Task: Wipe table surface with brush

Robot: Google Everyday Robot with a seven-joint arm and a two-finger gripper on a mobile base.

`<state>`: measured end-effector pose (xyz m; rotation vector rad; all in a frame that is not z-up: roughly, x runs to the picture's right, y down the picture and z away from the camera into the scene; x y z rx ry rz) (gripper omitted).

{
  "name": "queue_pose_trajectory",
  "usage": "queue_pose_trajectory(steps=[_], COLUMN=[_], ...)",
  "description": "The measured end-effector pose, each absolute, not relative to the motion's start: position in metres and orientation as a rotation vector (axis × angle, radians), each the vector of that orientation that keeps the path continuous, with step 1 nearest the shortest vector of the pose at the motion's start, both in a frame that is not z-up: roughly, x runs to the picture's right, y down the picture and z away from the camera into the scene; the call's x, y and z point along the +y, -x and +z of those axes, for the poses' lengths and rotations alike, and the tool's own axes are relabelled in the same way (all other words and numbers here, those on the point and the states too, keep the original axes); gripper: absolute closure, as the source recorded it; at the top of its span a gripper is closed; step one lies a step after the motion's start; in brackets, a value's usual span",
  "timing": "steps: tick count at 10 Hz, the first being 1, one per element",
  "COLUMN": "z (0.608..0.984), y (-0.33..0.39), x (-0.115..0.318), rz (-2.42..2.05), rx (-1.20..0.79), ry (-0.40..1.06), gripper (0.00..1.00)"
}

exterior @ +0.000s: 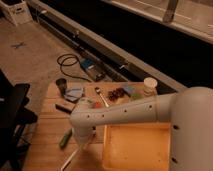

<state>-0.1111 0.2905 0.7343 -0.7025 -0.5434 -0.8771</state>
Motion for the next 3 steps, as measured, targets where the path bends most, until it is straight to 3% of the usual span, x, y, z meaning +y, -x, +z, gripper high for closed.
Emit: queue_pose_trajectory(steps=[3], z=[0.741], y=[0.094], x=[0.279], rz=[-0.861], rx=[-0.494], ry=[0.703], gripper=[1.00])
